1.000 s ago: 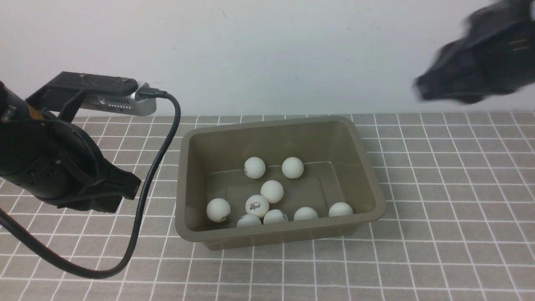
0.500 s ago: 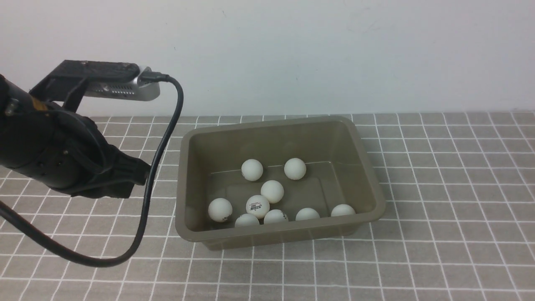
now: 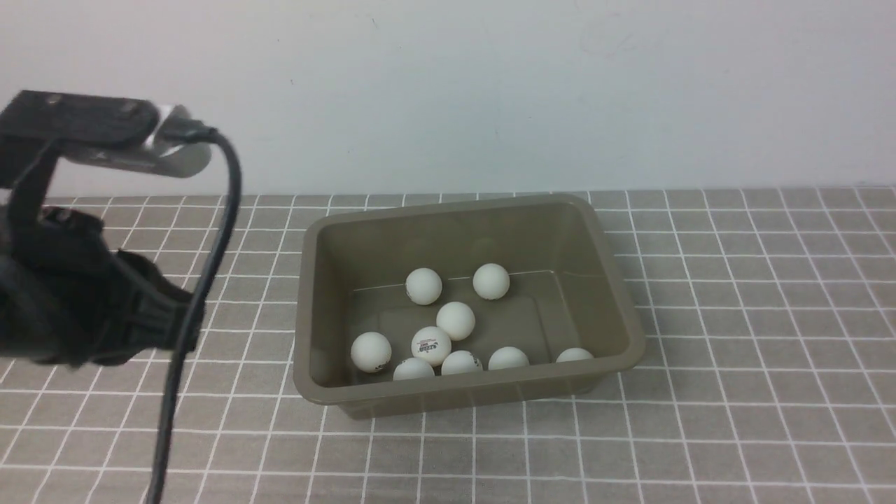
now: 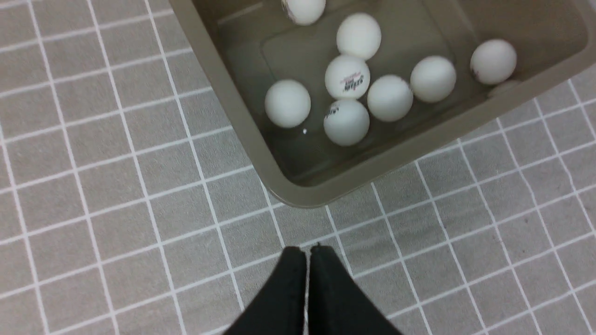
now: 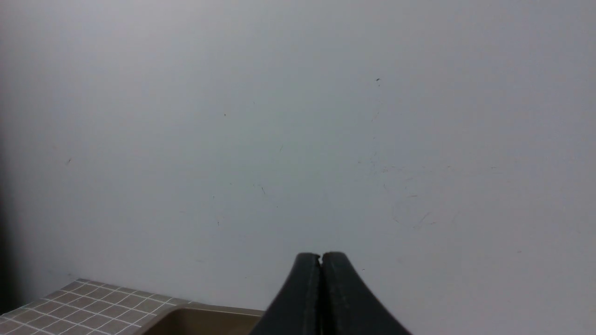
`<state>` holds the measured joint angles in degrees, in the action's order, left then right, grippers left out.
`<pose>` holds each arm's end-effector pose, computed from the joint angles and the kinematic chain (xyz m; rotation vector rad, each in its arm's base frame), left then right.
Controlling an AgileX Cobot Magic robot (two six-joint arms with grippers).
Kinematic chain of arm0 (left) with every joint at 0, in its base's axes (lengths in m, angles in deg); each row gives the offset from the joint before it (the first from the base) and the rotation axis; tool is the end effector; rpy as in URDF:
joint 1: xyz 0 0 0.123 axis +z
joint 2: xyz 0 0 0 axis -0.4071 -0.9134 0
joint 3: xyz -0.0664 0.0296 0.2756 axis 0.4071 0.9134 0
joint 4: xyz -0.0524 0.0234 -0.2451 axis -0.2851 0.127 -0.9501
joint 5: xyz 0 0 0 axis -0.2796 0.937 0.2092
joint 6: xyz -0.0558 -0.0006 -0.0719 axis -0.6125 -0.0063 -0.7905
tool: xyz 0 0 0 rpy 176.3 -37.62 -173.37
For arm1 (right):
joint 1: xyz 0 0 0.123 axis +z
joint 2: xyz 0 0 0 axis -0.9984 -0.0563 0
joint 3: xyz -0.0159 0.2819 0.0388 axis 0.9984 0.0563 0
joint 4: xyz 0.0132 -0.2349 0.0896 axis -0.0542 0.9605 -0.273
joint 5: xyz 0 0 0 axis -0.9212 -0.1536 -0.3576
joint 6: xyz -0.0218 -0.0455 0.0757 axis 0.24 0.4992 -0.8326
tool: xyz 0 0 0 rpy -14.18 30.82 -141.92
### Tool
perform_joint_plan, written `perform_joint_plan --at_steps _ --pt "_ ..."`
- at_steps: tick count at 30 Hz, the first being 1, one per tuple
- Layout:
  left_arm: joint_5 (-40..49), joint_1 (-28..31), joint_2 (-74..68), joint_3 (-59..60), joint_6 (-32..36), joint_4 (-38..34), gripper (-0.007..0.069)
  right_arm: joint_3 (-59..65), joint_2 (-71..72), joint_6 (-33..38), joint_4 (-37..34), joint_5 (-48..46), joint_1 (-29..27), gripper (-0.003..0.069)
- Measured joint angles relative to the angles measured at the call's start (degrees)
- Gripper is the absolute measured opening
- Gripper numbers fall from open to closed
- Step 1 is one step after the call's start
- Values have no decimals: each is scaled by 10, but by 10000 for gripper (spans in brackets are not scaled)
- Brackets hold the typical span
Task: Put the table tennis balls into the box on the grey coffee tablecloth.
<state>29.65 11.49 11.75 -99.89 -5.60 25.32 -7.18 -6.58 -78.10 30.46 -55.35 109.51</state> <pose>0.1729 -0.0596 0.3498 0.3504 2.3781 -0.3846 0.0456 0.0167 0.2974 -0.1791 1.4456 0.4080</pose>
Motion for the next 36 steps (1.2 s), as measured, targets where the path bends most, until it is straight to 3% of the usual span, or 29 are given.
perform_joint_plan --at_steps 6,14,29,36 --pt "-105 0 182 129 0 0 -5 0 0 0 0 1 0 -13" --pt "-104 0 314 164 0 -2 -5 0 0 0 0 1 0 -13" --pt "-97 0 352 171 15 8 -5 0 0 0 1 1 0 -13" --pt "-259 51 424 305 21 49 -5 0 0 0 1 1 0 -13"
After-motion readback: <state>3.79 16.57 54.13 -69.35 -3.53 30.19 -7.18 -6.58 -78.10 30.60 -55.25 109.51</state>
